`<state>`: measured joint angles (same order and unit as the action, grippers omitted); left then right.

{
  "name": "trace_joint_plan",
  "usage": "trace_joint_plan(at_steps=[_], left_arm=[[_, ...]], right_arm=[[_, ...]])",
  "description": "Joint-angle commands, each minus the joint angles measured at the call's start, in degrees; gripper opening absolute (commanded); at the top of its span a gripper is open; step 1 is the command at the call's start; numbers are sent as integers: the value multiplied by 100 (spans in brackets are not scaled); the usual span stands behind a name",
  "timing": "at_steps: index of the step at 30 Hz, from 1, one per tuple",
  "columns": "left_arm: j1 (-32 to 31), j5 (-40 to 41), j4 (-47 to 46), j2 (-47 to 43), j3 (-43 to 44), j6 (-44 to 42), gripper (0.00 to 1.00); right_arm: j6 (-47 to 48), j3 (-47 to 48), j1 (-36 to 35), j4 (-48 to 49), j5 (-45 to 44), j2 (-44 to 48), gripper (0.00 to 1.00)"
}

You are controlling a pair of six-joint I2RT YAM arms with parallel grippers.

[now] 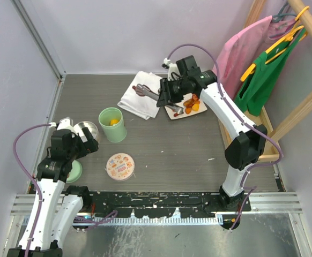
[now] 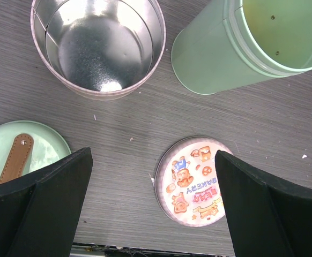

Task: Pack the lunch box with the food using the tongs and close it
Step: Place the fake food in the packing box.

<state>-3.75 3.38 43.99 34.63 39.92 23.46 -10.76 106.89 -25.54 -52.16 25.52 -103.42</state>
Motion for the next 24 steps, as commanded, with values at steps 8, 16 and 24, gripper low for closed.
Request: trace_joint_plan(at_steps=[8,16,24], left_arm=[[-21,55,-215,-86,95,62,98],[-25,50,-197,-65,104,53,98],[-21,28,-204,-35,104,53,98]], right_arm=[[871,1612,-1509,-696,-254,-409,37],[1093,2171,-1910,-1154,-575,-793,38],[1188,2308,-2042,-1354,-827,-968,39]])
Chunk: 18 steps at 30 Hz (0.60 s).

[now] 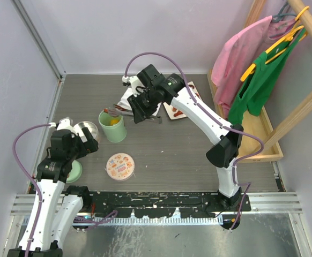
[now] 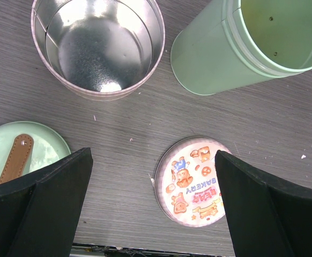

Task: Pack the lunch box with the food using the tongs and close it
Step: Place the fake food in the packing box.

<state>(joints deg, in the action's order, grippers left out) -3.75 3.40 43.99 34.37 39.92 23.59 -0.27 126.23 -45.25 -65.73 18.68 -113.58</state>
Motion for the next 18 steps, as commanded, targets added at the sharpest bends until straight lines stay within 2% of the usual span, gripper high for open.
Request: trace_joint_plan(at_steps=[1,18], left_arm=[[-21,29,-206,-4,104,44,98],[-21,21,-206,16,101,32,98]], right_arm=[[137,396,-79,-6,-145,31,39],[124,389,-116,-17,-310,-32,43]])
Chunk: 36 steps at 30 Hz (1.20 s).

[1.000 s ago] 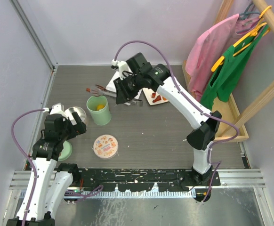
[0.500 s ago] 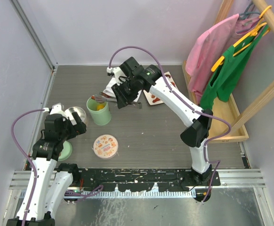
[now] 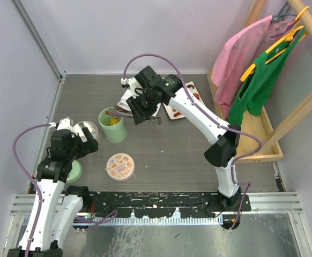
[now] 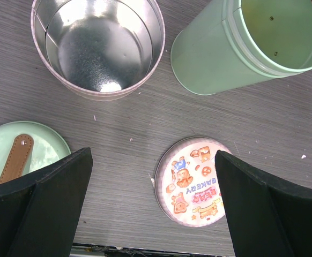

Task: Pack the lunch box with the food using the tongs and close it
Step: Place the fake food in the packing box, then pick up the fake food from the plate.

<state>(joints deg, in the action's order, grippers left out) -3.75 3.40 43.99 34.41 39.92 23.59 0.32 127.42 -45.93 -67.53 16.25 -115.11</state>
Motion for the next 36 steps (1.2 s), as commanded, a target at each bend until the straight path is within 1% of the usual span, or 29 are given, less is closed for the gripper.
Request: trace_joint_plan(at_steps=[1,11,14,18,20,22,27,29,36], left_arm=[[-21,19,-202,14,103,37,98],[-21,25,-196,40,104,24,98],[-21,22,-187,39,104,25,98],[-21,27,-184,31,104,24,98],[-21,20,-187,31,104,29,98],[-21,19,-196,31,104,28,98],[-21,16,-197,24,104,25,98],[-23,19,-197,22,104,27,98],[-23,20,-191,30,102,26,98]], right_arm=[[54,260,-50,191,-89,146,45],[-6,-34,-52,561,-117,564,52],[-32,-24,-50,599,-452,679,52],[-127,-117,9,591,-1452,872,53],[-193,-217,142,486,-1994,934,53],[-302,-322,374,328,-2346,943,54],[-749,-784,1244,60,-2810,918,53],[-842,-1035,1597,-83,-3148,872,54],[-1057,-1498,2116,-153,-3698,729,53]])
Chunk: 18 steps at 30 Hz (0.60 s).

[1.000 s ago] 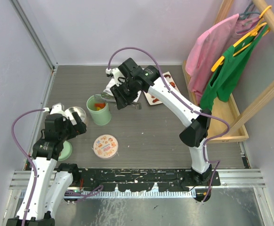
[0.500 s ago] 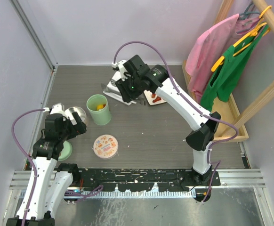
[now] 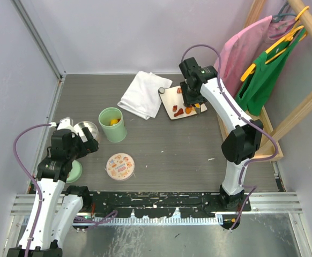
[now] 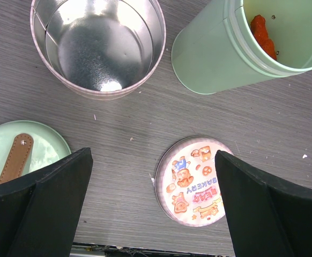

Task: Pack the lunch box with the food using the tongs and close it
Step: Pick up the fake food from the plate.

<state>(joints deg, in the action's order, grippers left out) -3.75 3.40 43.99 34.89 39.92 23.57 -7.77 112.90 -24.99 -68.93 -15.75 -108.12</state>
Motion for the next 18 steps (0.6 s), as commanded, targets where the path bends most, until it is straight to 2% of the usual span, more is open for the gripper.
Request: trace_joint_plan(at_steps=[1,18], left_arm=[[-23,20,-189,-18,103,25,98],[-21,56,-180,-10,104,29,98]], right_arm=[[-277,-72,65,3,-549,-11,53],[-525,-356,347,533,-592,-540,49]])
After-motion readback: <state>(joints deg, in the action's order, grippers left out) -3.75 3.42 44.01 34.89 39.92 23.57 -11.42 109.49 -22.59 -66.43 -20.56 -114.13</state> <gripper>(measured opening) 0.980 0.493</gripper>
